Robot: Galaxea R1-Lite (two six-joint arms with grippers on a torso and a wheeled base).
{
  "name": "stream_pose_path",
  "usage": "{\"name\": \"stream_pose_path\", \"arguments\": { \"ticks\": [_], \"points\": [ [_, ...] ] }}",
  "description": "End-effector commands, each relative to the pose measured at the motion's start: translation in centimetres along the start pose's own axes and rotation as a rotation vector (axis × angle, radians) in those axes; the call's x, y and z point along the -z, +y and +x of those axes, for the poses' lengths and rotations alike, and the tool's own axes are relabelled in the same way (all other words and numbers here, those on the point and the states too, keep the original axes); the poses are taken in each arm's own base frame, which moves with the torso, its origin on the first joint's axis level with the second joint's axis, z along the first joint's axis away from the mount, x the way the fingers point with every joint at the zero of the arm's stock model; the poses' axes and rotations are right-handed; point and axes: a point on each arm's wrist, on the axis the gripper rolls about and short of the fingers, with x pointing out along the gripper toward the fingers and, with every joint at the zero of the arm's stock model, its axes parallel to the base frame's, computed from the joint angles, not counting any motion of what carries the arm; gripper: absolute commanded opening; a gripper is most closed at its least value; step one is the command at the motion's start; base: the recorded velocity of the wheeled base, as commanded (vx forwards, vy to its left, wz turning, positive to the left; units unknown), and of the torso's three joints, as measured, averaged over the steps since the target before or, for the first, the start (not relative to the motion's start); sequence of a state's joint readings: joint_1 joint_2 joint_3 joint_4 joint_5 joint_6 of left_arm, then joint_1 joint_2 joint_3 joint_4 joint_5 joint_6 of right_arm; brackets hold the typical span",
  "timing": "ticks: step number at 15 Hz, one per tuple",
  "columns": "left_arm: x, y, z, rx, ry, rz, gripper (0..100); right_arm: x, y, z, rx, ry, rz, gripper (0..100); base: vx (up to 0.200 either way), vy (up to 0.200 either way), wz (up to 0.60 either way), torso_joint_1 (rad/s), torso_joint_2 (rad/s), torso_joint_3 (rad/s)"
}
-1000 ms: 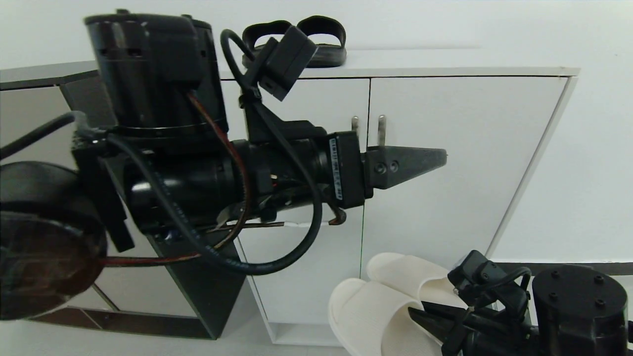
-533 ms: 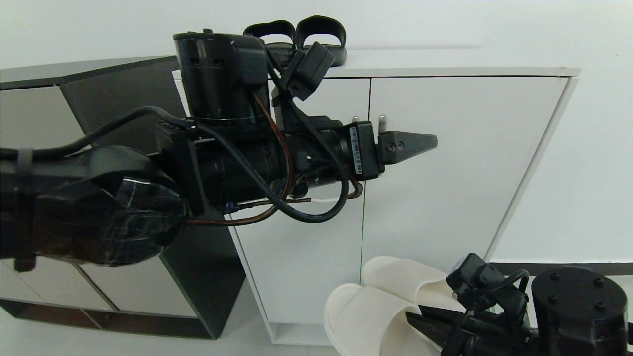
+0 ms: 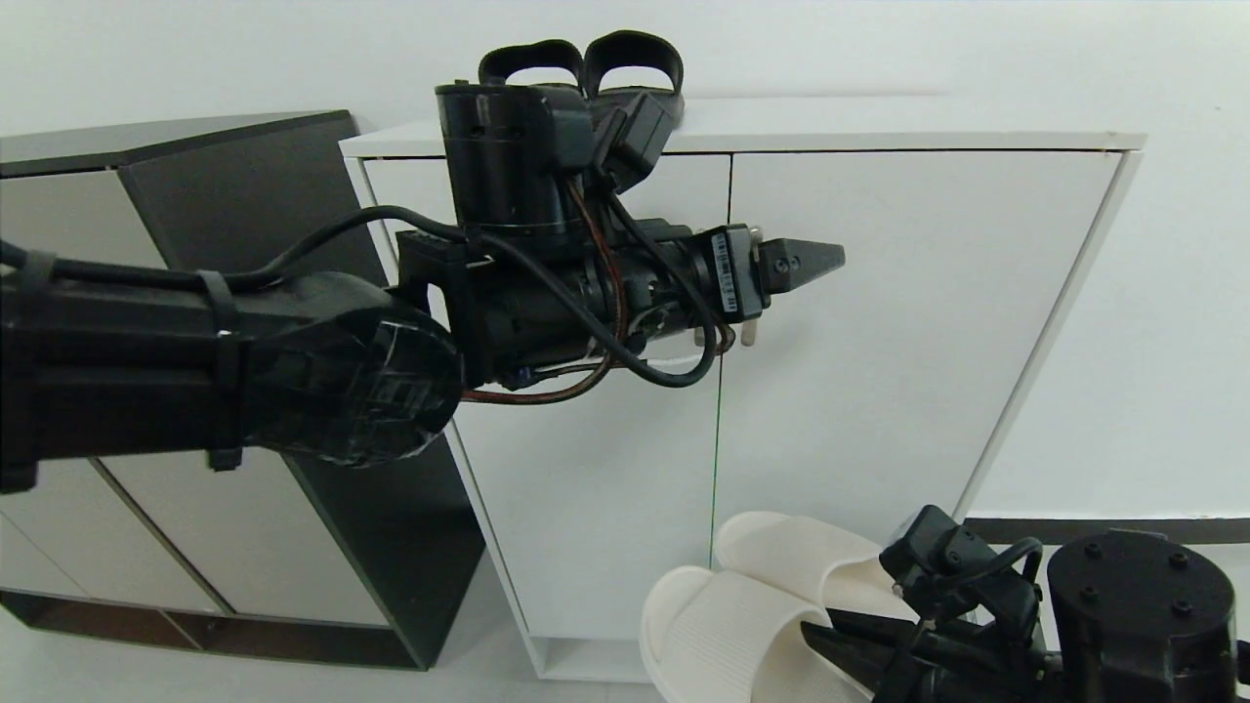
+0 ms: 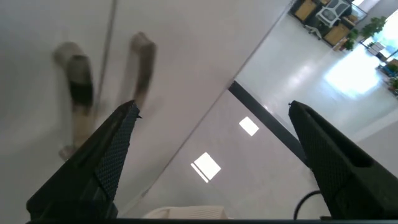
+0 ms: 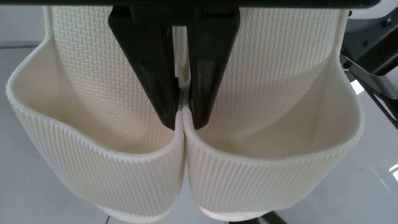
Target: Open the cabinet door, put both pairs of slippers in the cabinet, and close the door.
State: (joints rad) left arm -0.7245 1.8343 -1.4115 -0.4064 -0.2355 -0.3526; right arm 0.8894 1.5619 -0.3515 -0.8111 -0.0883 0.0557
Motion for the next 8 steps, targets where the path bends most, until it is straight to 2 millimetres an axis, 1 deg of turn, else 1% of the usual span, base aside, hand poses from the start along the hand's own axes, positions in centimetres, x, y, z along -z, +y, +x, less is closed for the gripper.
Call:
{"name": "stream_pose_path", "arguments": {
  "ticks": [1, 4, 6, 8],
  "points": [
    [0.1, 1.3, 1.0, -0.031, 0.006, -0.005, 100, 0.0, 0.0, 0.0, 0.000, 0.001, 0.001, 0, 0.000, 0.000, 0.00, 0.000, 0.00, 0.000],
    [0.2, 1.6, 1.3, -0.037, 0.009, -0.005, 100, 0.1, 0.0, 0.0, 0.001, 0.004, 0.001, 0, 0.000, 0.000, 0.00, 0.000, 0.00, 0.000],
    [0.4, 2.1, 2.5, -0.057, 0.002, -0.001, 100, 0.1, 0.0, 0.1, -0.002, 0.006, -0.002, 0, 0.000, 0.000, 0.00, 0.000, 0.00, 0.000],
    [0.4, 2.3, 3.0, -0.059, 0.006, -0.002, 100, 0.1, 0.0, 0.1, -0.001, 0.006, -0.002, 0, 0.000, 0.000, 0.00, 0.000, 0.00, 0.000]
  ]
}}
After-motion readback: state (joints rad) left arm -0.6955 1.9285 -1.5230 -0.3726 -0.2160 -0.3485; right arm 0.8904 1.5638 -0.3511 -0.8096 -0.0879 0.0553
